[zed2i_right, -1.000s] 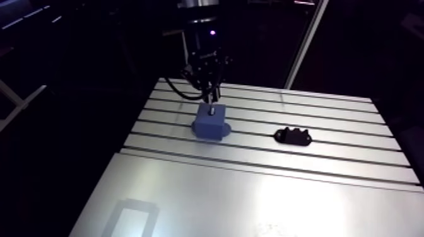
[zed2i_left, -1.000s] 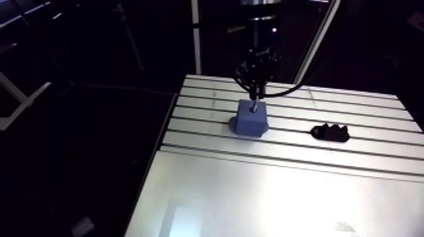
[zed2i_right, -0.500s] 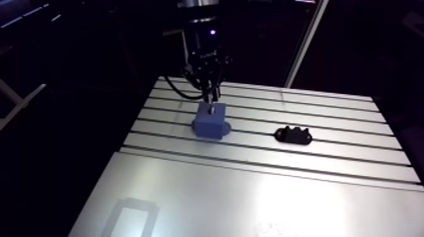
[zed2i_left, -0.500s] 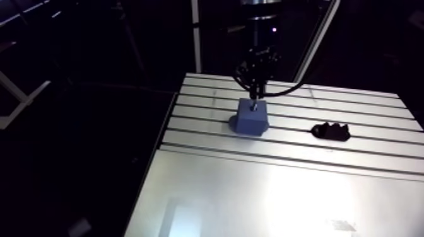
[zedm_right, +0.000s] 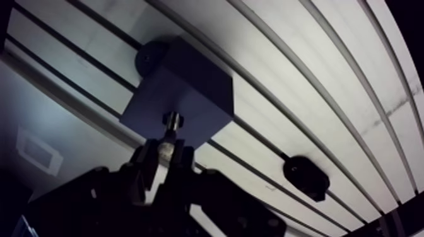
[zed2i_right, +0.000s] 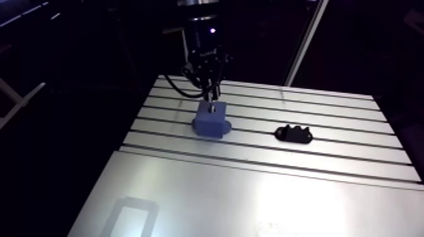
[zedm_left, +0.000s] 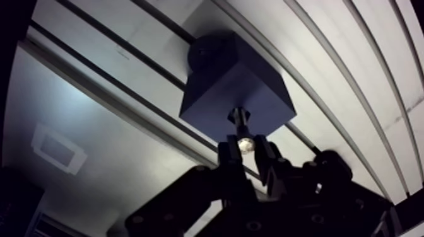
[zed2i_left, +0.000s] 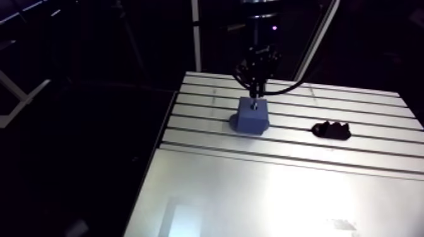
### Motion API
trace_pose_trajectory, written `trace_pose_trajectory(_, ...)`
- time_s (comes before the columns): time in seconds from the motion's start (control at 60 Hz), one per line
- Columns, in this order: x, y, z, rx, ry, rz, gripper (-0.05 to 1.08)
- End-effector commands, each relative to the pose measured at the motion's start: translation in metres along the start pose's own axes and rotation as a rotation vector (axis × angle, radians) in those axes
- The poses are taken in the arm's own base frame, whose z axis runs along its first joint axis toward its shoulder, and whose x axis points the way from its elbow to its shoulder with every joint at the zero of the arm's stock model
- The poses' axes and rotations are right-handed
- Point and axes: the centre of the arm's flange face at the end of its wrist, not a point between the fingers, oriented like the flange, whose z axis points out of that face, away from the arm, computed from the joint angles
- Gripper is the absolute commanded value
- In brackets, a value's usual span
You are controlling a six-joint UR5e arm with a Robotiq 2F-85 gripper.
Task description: Pick up the M10 bolt and insert it into the hex recess until seated.
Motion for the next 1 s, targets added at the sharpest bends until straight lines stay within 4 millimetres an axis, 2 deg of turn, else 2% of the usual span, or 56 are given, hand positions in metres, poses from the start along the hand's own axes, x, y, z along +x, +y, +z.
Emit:
trace_pose_trajectory(0.017,0.0,0.0,0.0,0.001,-0.001,0.0,1.07)
trace_pose_trajectory(0.533,-0.001,-0.003,0.006,0.006,-0.011,-0.006,1.04)
trace_pose_trajectory(0.55,-0.001,-0.003,0.005,0.005,-0.009,-0.007,0.99)
trace_pose_trajectory(0.567,-0.001,-0.003,0.005,0.005,-0.009,-0.007,0.99)
trace_pose_trajectory(0.583,-0.001,-0.004,0.005,0.005,-0.009,-0.008,0.93)
trace_pose_trajectory(0.633,0.0,-0.006,0.005,0.004,-0.009,-0.012,0.87)
trace_pose_trajectory(0.65,0.0,-0.006,0.005,0.004,-0.01,-0.013,0.78)
trace_pose_trajectory(0.667,0.0,-0.006,0.005,0.004,-0.01,-0.013,0.78)
trace_pose_trajectory(0.7,0.0,-0.008,0.006,0.003,-0.013,-0.016,0.45)
trace_pose_trajectory(0.717,0.0,-0.008,0.006,0.003,-0.013,-0.016,0.45)
trace_pose_trajectory(0.733,0.001,-0.01,0.006,0.002,-0.013,-0.019,0.27)
trace_pose_trajectory(0.75,0.001,-0.01,0.006,0.002,-0.013,-0.019,0.27)
trace_pose_trajectory(0.767,0.001,-0.011,0.006,0.002,-0.013,-0.02,0.05)
trace_pose_trajectory(0.833,0.002,-0.011,0.004,-0.002,-0.008,-0.018,0.0)
trace_pose_trajectory(1.0,0.002,-0.008,-0.002,-0.019,0.021,-0.011,0.0)
